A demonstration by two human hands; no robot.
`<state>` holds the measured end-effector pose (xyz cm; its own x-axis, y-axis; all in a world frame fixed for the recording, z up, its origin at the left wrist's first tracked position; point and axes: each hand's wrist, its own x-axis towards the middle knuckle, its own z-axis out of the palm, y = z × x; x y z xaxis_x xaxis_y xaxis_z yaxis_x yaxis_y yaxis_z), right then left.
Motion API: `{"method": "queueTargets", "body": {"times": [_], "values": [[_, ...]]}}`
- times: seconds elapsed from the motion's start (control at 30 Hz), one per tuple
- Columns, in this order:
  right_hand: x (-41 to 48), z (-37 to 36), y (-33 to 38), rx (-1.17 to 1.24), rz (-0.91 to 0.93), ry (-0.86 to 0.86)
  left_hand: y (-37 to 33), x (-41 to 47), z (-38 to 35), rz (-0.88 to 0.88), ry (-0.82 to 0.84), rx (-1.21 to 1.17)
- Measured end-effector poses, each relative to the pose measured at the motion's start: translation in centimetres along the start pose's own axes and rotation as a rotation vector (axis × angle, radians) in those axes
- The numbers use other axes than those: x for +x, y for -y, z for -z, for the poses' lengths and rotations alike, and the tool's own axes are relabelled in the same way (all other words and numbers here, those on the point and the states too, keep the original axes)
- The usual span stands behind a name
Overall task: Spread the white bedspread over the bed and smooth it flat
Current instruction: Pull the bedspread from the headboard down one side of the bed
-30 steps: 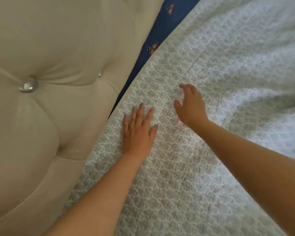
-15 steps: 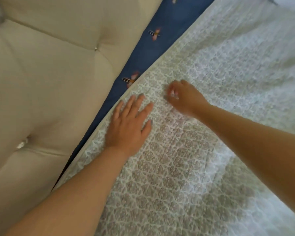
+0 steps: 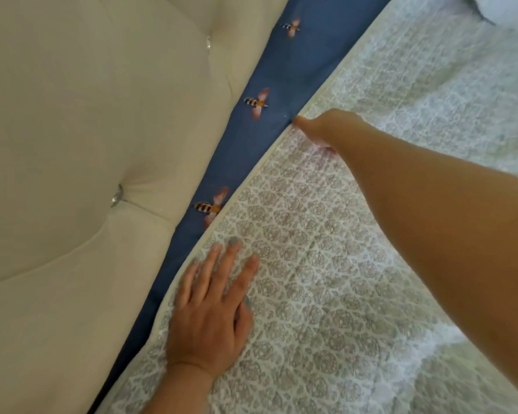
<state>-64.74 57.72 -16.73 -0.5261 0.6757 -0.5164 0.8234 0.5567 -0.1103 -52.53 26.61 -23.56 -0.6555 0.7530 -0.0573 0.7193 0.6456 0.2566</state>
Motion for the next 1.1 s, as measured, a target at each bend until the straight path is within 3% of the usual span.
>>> {"method": "queueTargets", "body": {"times": [0.13,0.23,0.37,0.5,0.6,0.73,0.9,1.03,1.1], "values": [[1.5,1.8,1.6,0.241,-0.090,0.251,0.6,0.7,0.2,0.006,0.000,0.038],[2.0,1.8,1.5,0.313,-0.125,0.333,0.3,0.3,0.1,0.010,0.015,0.040],[2.1,1.0,1.1,0.444,-0.042,0.200,0.5,0.3,-0.1,0.004,0.003,0.058],[1.6,0.5,4.5,0.874,0.149,-0.028,0.8,0.3,-0.4,0.010,-0.033,0.063],[0.3,0.3,7.8,1.121,0.310,0.074,0.7,0.5,-0.5,0.014,-0.057,0.036],[1.2,-1.6,7.8,0.588,0.299,0.048,0.5,0.7,-0.8,0.009,-0.062,0.024],[-1.9,-4.1,7.2,0.467,0.376,-0.029,0.4,1.0,-0.8,0.007,-0.093,0.029],[-7.6,-7.6,4.3,0.248,0.527,-0.256,0.5,1.4,-0.6,0.003,-0.103,0.048],[-10.5,-9.0,3.2,0.239,0.548,-0.245,0.6,1.4,-0.3,0.018,-0.112,0.059]]}}
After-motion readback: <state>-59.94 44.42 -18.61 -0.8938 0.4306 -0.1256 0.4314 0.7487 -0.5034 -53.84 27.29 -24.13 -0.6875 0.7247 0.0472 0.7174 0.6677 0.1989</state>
